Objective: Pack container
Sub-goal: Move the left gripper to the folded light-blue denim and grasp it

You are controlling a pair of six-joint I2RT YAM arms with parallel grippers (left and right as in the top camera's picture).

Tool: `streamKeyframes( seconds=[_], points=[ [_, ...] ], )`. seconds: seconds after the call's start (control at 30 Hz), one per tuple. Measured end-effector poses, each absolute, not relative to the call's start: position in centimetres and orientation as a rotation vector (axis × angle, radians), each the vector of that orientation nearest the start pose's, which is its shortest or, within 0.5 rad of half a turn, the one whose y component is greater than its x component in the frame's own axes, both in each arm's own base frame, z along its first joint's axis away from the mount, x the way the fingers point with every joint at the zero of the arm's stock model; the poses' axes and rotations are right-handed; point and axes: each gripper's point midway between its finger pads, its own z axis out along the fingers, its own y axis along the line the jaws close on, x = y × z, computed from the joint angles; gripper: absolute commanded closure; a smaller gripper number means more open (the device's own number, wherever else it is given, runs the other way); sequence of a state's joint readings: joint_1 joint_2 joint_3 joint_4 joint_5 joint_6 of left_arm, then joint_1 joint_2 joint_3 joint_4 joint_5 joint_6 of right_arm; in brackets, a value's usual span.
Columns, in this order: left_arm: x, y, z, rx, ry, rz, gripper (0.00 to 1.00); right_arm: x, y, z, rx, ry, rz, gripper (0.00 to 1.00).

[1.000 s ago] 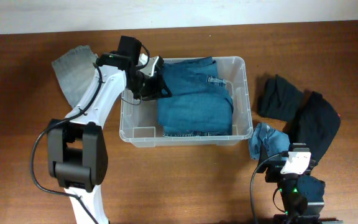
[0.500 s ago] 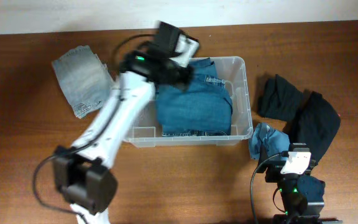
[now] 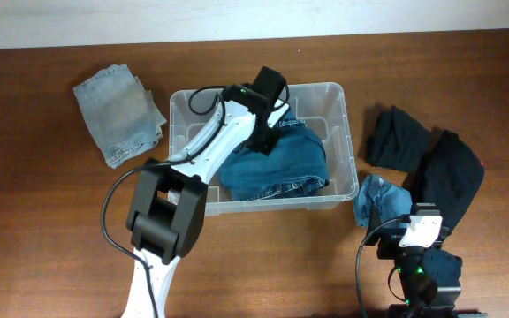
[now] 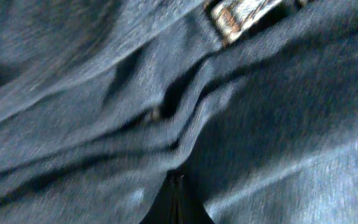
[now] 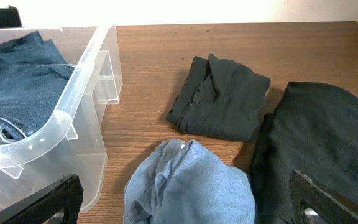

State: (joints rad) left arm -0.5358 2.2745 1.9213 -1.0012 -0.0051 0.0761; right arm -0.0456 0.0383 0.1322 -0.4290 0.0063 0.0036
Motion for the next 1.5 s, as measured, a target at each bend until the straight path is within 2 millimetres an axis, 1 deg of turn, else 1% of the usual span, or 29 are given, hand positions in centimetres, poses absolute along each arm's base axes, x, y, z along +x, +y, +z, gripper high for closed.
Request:
streamKeyframes(
  seconds=[0.07,0.1,0.13,0.17,0.2,0.23,0.27,0.3,0.33,0.4,0.47,0.5,0.53,0.6,0.8,0.93,1.0,1.03,1.07,1.1,1.13,1.17,1.2,1.27,1.3,1.33,1.4,1.47,1.5],
  points=[
    [42.8,-24.6,6.7,0.872,2.777,-0.026,0.69,22.6,-1.1,12.6,0.052,1.905,-0.034,0.02],
    [43.7,-24.5,9.4,0.845,2.72,-0.017,0.69,22.6,-1.1,12.6,0.052,1.905,-0.034,0.02],
    [45.6,-23.7,17.5,0.745,2.553,-0.046,0.71,22.6,-1.1,12.5,0.052,1.905,-0.034,0.02],
    [45.3,-23.6,20.0,0.738,2.51,-0.094,0.74,22.6,-1.1,12.5,0.052,1.905,-0.034,0.01],
    [44.6,-23.5,21.8,0.751,2.49,-0.143,0.75,22.6,-1.1,12.5,0.052,1.906,-0.034,0.01],
    [43.0,-23.5,23.4,0.799,2.481,-0.221,0.74,22.6,-1.1,12.5,0.052,1.905,-0.034,0.02],
    [41.2,-23.9,24.3,0.868,2.478,-0.304,0.74,22.6,-1.1,12.5,0.052,1.906,-0.034,0.02],
    [38.8,-25.2,24.0,1.011,2.47,-0.4,0.75,22.6,-1.1,12.5,0.052,1.905,-0.034,0.02],
    [37.7,-26.3,23.0,1.108,2.455,-0.441,0.75,22.6,-1.1,12.6,0.052,1.905,-0.034,0.02],
    [35.8,-28.1,20.0,1.289,2.433,-0.482,0.75,22.6,-1.1,12.6,0.052,1.905,-0.034,0.01],
    [33.3,-30.7,15.0,1.505,2.414,-0.527,0.76,22.6,-1.1,12.5,0.052,1.906,-0.034,0.02],
    [32.2,-31.6,12.8,1.584,2.417,-0.543,0.76,22.6,-1.1,12.5,0.052,1.906,-0.034,0.02],
    [30.4,-32.9,9.6,1.694,2.412,-0.563,0.76,22.6,-1.1,12.5,0.052,1.905,-0.034,0.02],
    [29.1,-33.7,6.9,1.783,2.412,-0.573,0.75,22.6,-1.1,12.5,0.052,1.905,-0.034,0.02],
    [28.7,-34.0,5.0,1.817,2.428,-0.597,0.76,22.6,-1.1,12.5,0.052,1.906,-0.034,0.02],
    [29.1,-33.5,5.4,1.759,2.508,-0.557,0.76,22.6,-1.1,12.5,0.052,1.906,-0.034,0.02],
    [30.0,-32.8,6.7,1.691,2.574,-0.493,0.7,22.6,-1.1,12.5,0.052,1.905,-0.034,0.01],
    [30.8,-32.4,7.9,1.643,2.602,-0.454,0.65,22.6,-1.1,12.6,0.052,1.905,-0.034,0.02],
    [32.6,-32.0,9.7,1.553,2.614,-0.408,0.59,22.6,-1.1,12.5,0.052,1.906,-0.034,0.02],
    [34.8,-31.5,12.0,1.444,2.605,-0.366,0.53,22.6,-1.1,12.5,0.052,1.906,-0.034,0.02],
    [36.3,-30.9,13.7,1.365,2.593,-0.34,0.5,22.6,-1.1,12.5,0.052,1.905,-0.034,0.02],
    [38.4,-29.3,16.6,1.216,2.604,-0.289,0.46,22.6,-1.1,12.5,0.052,1.906,-0.034,0.02],
    [39.9,-27.9,18.6,1.107,2.598,-0.258,0.39,22.6,-1.1,12.5,0.052,1.905,-0.034,0.01],
    [43.2,-22.8,24.0,0.799,2.578,-0.183,0.32,22.6,-1.1,12.5,0.052,1.906,-0.034,0.02],
    [44.2,-20.5,25.5,0.69,2.573,-0.162,0.3,22.6,-1.1,12.5,0.052,1.906,-0.034,0.02],
    [45.4,-17.0,27.3,0.539,2.566,-0.133,0.26,22.6,-1.1,12.5,0.052,1.905,-0.034,0.02],
    [46.7,-11.0,28.7,0.313,2.573,-0.078,0.24,22.6,-1.1,12.5,0.052,1.905,-0.034,0.02],
    [47.1,-4.0,28.5,0.046,2.617,-0.047,0.2,22.6,-1.1,12.5,0.052,1.906,-0.034,0.02],
    [47.2,-0.3,27.7,-0.087,2.643,-0.047,0.17,22.6,-1.1,12.5,0.052,1.905,-0.034,0.02]
  ],
)
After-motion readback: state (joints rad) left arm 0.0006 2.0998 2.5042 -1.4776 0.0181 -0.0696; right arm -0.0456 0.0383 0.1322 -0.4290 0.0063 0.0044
